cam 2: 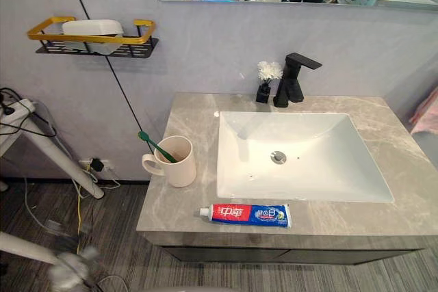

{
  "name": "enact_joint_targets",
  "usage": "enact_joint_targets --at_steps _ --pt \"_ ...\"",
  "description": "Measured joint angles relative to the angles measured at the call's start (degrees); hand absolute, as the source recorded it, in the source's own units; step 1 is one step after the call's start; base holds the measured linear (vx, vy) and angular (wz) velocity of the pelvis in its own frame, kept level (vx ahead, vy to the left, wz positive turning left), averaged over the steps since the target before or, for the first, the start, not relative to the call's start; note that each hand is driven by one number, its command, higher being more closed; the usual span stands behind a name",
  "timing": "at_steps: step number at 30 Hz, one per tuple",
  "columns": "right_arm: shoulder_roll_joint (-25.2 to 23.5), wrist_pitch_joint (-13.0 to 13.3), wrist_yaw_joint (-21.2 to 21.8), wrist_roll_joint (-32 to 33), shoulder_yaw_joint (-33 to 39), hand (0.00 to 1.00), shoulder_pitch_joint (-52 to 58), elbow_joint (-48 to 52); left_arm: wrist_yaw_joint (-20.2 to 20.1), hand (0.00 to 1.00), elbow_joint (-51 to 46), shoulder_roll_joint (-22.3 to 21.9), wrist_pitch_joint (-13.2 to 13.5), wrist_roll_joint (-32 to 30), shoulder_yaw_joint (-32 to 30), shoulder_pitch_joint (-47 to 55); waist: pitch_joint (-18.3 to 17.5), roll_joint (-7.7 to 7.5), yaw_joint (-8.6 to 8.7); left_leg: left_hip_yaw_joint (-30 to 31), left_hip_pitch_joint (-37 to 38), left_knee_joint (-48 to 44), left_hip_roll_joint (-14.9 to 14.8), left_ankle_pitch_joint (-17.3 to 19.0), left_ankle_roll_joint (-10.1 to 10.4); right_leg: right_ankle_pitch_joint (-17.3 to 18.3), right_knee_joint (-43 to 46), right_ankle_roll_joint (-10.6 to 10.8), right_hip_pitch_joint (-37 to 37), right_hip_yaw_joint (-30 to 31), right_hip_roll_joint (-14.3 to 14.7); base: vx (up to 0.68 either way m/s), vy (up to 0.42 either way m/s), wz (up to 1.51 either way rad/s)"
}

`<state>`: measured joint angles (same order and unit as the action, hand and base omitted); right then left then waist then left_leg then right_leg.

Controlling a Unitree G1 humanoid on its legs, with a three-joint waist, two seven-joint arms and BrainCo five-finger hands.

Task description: Organize washtable

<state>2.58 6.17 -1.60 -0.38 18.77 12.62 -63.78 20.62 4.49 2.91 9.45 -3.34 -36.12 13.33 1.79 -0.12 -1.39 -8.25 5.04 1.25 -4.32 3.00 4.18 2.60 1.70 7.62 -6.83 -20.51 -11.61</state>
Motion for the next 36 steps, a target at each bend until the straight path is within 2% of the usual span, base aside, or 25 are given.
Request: enact_joint_targets --at_steps 1,3,5,8,10,14,15,16,20,22,24,25,27,31,32,36 --pt "0.2 0.0 -0.1 -0.2 -0.2 0.0 0.1 0.3 2.2 0.0 -7.7 0.8 -0.1 -2.8 -3.8 0.1 0.0 0.5 -0.23 0.4 -0.2 -0.8 0.0 0.8 0.0 0.3 0.3 0.3 -0.4 -0.3 -0.5 -0.03 -0.008 0.2" --pt "0.5 -0.1 -0.1 -0.3 -0.1 0.0 0.5 1.6 4.8 0.0 -17.9 1.4 -0.1 -6.2 -8.2 0.0 0.1 1.4 -1.11 1.1 -0.3 -1.7 0.2 1.8 -0.2 0.3 0.3 0.3 -1.5 -1.6 -0.7 -0.02 0.0 0.25" --pt "0.7 -0.2 0.0 -0.9 0.0 0.0 0.9 2.3 7.1 0.0 -26.1 2.0 -0.3 -9.4 -11.9 0.2 -0.1 2.09 -1.22 1.9 -0.3 -1.8 0.4 1.9 -0.4 0.3 0.3 0.3 -2.4 -3.0 -1.1 0.0 0.01 0.34" --pt "0.8 -0.4 0.4 -2.5 1.1 0.0 1.1 2.5 8.1 0.0 -34.1 2.0 -0.8 -11.0 -12.8 0.1 -0.5 2.51 -2.57 3.0 -0.4 -1.8 0.6 1.9 -0.4 0.3 0.3 0.3 -3.2 -4.3 -1.4 0.01 0.004 0.28" --pt "0.7 -0.5 0.6 -2.6 1.5 0.0 1.2 2.5 7.3 0.0 -38.5 2.0 -0.9 -10.8 -10.7 0.1 -0.7 2.59 -2.7 4.3 -0.4 -1.8 0.9 1.8 -0.4 0.3 0.2 0.3 -3.9 -5.3 -1.4 0.02 -0.004 0.35" --pt "0.4 -1.1 0.7 -3.2 3.5 0.0 1.3 2.3 1.8 0.0 -45.5 2.1 -0.2 -8.4 -0.5 0.2 -2.5 2.99 -2.56 7.0 -0.5 -1.6 1.9 0.3 -0.8 0.3 0.2 0.3 -5.3 -6.5 -1.6 0.04 -0.001 0.34" --pt "0.6 -1.2 0.8 -3.9 3.8 0.0 1.4 2.2 -0.4 0.0 -47.4 2.1 0.9 -6.4 3.0 0.3 -2.9 3.22 -2.49 7.5 -0.4 -1.6 2.3 -0.1 -0.9 0.3 0.2 0.3 -5.4 -6.5 -1.9 0.04 0.013 0.14" --pt "0.7 -1.3 1.0 -4.1 3.8 0.0 1.3 2.2 -0.9 0.0 -48.0 2.4 1.3 -5.8 4.1 0.3 -2.9 3.29 -2.5 7.8 -0.4 -1.7 2.4 -0.1 -1.0 0.3 0.2 0.3 -5.5 -6.5 -2.0 0.03 0.016 0.1" --pt "2.0 -1.4 2.0 -4.3 3.7 0.0 0.8 0.7 -5.2 0.0 -49.9 6.7 5.0 0.8 10.5 0.7 -3.0 4.16 -2.44 8.8 -0.2 -2.0 2.9 -0.4 -1.0 0.3 0.2 0.3 -6.1 -6.4 -2.2 -0.02 -0.005 0.07" --pt "3.4 -1.6 2.0 -4.4 2.9 0.0 0.0 -1.7 -8.9 0.0 -49.9 9.3 6.9 7.4 15.6 0.3 -2.7 5.34 -2.05 9.8 -0.5 -2.0 3.3 -1.1 -1.0 0.5 0.2 0.0 -6.1 -6.3 -2.2 -0.08 -0.012 0.17" --pt "4.4 -1.8 1.9 -4.3 1.6 0.0 -0.7 -3.1 -9.7 0.0 -49.8 10.5 7.3 9.5 19.6 -0.7 -2.5 5.63 -1.79 10.2 -0.7 -1.8 3.3 -1.2 -1.0 1.2 0.2 -0.8 -6.4 -6.1 -2.2 -0.08 -0.023 0.2" --pt "5.1 -1.8 2.0 -4.3 0.3 0.0 -1.4 -4.4 -10.9 0.0 -49.2 12.3 7.3 10.8 24.9 -2.9 -2.3 5.89 -0.83 10.7 -0.3 -1.2 3.4 -1.8 -0.8 2.0 0.2 -0.7 -7.0 -5.9 -2.2 -0.08 -0.036 0.27" --pt "5.9 -2.1 2.0 -4.4 -1.8 0.0 -2.4 -5.1 -12.7 0.0 -48.1 15.3 7.3 11.7 30.5 -6.9 -2.3 6.0 0.25 10.8 0.4 0.2 3.4 -2.6 -0.1 3.7 0.6 0.3 -6.9 -5.1 -2.2 -0.16 -0.067 0.16" --pt "6.9 -2.5 2.9 -4.2 -3.6 0.0 -3.4 -5.8 -16.0 0.0 -44.4 19.8 7.0 12.3 41.7 -16.9 -2.1 6.9 1.37 10.1 3.0 4.5 1.5 -5.1 1.0 3.9 0.6 0.4 -6.7 -3.8 -0.3 -0.11 -0.084 -0.15" --pt "7.2 -2.6 3.0 -4.2 -5.3 0.0 -4.2 -5.8 -17.3 0.0 -43.9 21.4 6.3 12.3 46.3 -20.3 -2.1 6.92 2.31 9.7 2.8 4.5 0.7 -5.5 1.1 3.7 0.6 0.0 -5.9 -2.9 0.6 -0.04 -0.069 -0.22" --pt "7.5 -2.7 3.0 -4.1 -5.9 0.0 -4.6 -5.8 -20.9 0.0 -41.7 23.5 5.2 12.3 52.6 -25.0 -2.0 6.84 3.66 9.6 3.9 4.1 0.0 -5.8 1.2 2.9 0.3 -0.1 -7.1 -2.6 1.4 0.04 -0.049 -0.07"
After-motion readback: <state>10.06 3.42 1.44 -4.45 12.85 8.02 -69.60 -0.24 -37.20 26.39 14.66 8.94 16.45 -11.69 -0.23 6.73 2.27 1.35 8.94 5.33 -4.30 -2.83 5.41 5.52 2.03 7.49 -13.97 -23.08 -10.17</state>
